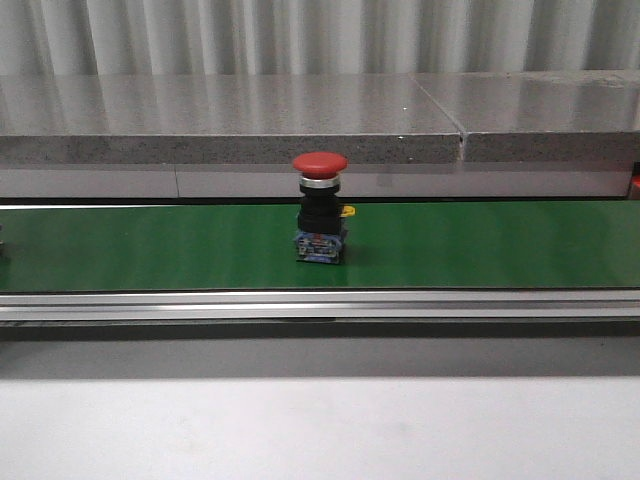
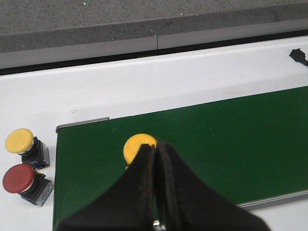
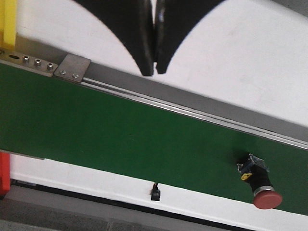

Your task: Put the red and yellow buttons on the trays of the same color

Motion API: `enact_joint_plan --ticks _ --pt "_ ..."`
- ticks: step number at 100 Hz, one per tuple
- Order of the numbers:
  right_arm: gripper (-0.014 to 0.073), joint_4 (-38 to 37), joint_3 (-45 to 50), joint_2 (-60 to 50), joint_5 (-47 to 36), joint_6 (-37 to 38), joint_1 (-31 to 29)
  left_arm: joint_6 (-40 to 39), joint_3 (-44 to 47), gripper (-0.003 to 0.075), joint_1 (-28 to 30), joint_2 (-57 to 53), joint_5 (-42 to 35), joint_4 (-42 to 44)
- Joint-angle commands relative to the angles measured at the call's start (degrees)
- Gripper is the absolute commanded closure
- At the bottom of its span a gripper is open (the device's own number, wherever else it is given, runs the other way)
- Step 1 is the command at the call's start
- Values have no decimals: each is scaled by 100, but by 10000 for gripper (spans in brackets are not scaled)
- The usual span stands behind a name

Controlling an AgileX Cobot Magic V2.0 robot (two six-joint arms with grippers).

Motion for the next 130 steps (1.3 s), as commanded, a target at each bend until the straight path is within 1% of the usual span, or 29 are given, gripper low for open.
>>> enact_joint_plan --ticks 1,17,32,48,60,67,72,79,98,105,112,130 --pt "659 52 -137 25 -404 -48 13 5 238 740 -38 -489 -603 -35" --pt "659 52 -137 38 -401 -43 13 5 915 740 -38 -1326 -593 -35" --pt "659 47 -251 272 -255 -43 8 5 1320 740 -38 -1976 -593 -35" --pt "659 27 -796 1154 -47 -83 8 5 1415 740 -38 -2308 -590 -35" --pt "657 27 -1318 1940 -66 -295 8 5 1426 740 -38 -2337 -601 -20" --pt "642 27 -1648 2416 -79 -325 8 5 1425 740 -38 -2323 -549 -20" --pt "605 27 -1927 2763 -47 -325 60 5 1425 740 -38 -2323 -546 -20" --pt "514 33 -2256 3204 15 -325 177 5 1425 740 -38 -2323 -546 -20" --pt "155 43 -3063 4268 195 -325 595 5 1425 740 -38 -2323 -546 -20" --pt "53 50 -3346 4631 323 -325 743 5 1425 740 -38 -2323 -546 -20" --pt "4 50 -3634 4996 506 -325 874 5 1425 740 -38 -2323 -546 -20" --pt "1 91 -4273 5857 1116 -325 997 5 1425 740 -38 -2323 -546 -20"
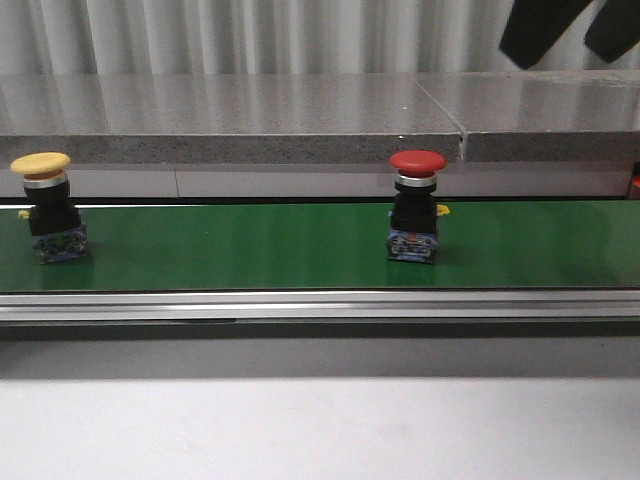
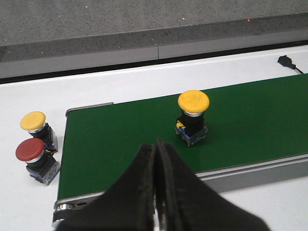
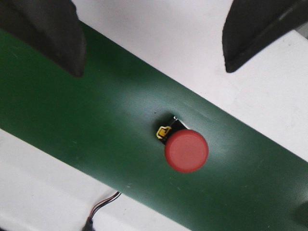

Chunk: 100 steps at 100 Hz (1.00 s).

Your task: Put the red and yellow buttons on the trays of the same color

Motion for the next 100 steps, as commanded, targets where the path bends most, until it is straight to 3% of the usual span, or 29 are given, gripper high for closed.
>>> enact_joint_plan --ticks 1,33,56,63,75,84,100 --pt "1 57 -468 280 127 -74 20 5 -165 740 -38 29 -384 -43" --pt "1 57 -1432 1591 857 -88 20 5 -165 740 -38 29 -384 -43" --pt "10 -81 -1653 2180 808 -95 -4 5 -165 740 -38 29 -384 -43" --pt "71 -139 -1653 2293 813 -101 -4 5 -165 740 -38 29 -384 -43" --pt "272 -159 -1653 2388 765 -101 -4 5 -165 740 -38 29 -384 -43" --pt "374 -189 -1669 2379 677 -101 -4 5 -165 740 -38 29 -384 -43" --pt "389 -287 -1689 2267 649 -95 -22 5 -165 740 -38 29 -384 -43"
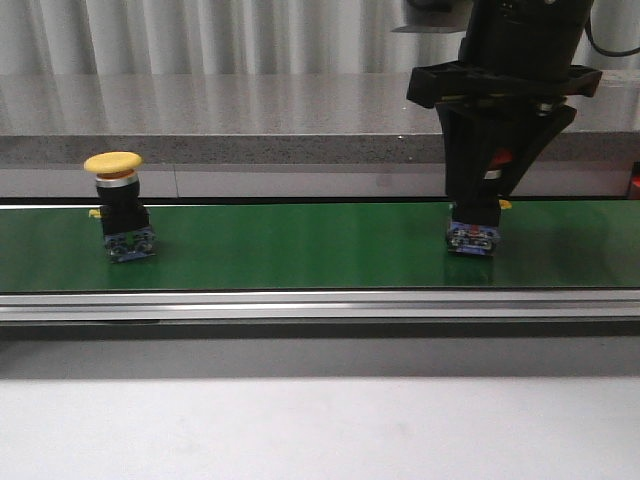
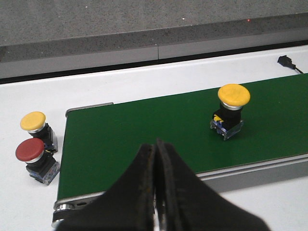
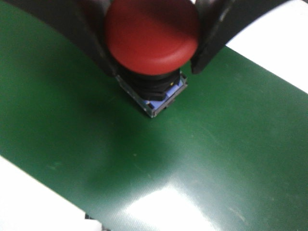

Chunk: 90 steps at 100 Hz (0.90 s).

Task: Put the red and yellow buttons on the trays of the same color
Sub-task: 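Lower the right gripper onto the red button at the belt end and grasp, then carry the red button into the red tray and open the right gripper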

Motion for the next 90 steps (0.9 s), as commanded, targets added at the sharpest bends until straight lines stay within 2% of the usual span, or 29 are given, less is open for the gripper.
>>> enact_joint_plan --ticks 1,22,61,90 --pt "389 -74 -203 -392 -126 -67 -44 5 -165 740 -38 29 -384 -43" --pt "389 -151 -216 -733 -103 201 -654 5 -165 740 -38 29 -384 -43" --pt "389 -184 -466 -1115 92 295 -2814 5 -165 740 -38 29 -384 -43" --pt "389 -419 -1001 -835 128 1185 -3978 5 -165 740 -38 29 -384 -43"
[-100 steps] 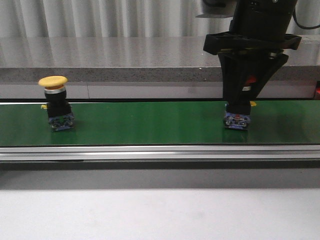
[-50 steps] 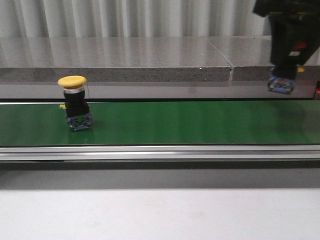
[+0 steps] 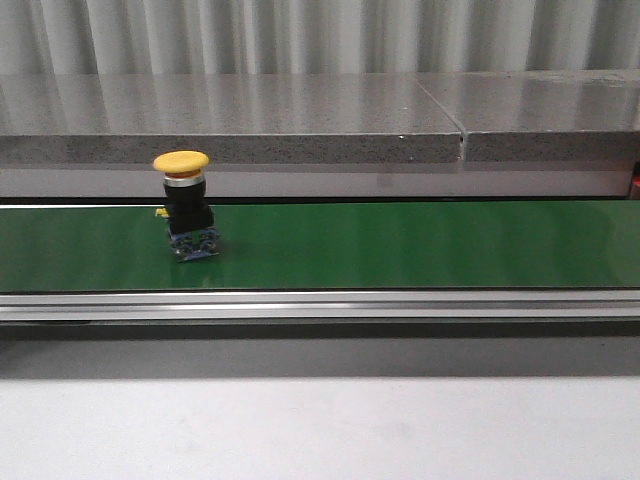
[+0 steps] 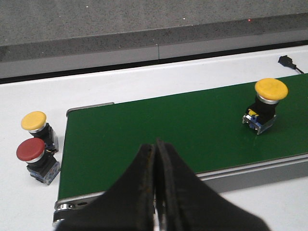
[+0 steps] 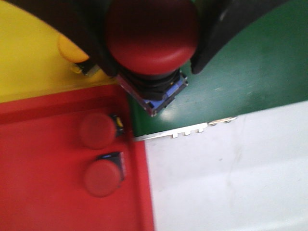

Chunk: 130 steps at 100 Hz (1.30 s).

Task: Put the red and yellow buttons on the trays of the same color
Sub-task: 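Carry the red button into the red tray and open the right gripper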

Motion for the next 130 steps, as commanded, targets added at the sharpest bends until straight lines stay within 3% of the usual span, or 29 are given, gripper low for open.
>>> enact_joint_plan --ticks 1,42,64,130 --pt "389 -141 -375 -73 -62 280 -266 5 -165 740 -38 29 -384 -43" --pt "389 -296 -1705 1332 273 928 -976 5 -165 740 -38 29 -384 -43" --pt "389 -296 -1767 1715 -338 1369 -1197 5 -165 740 -38 29 -384 -43" --pt "389 183 -1767 2634 -1266 1381 -1212 5 -165 740 -38 29 -394 -43"
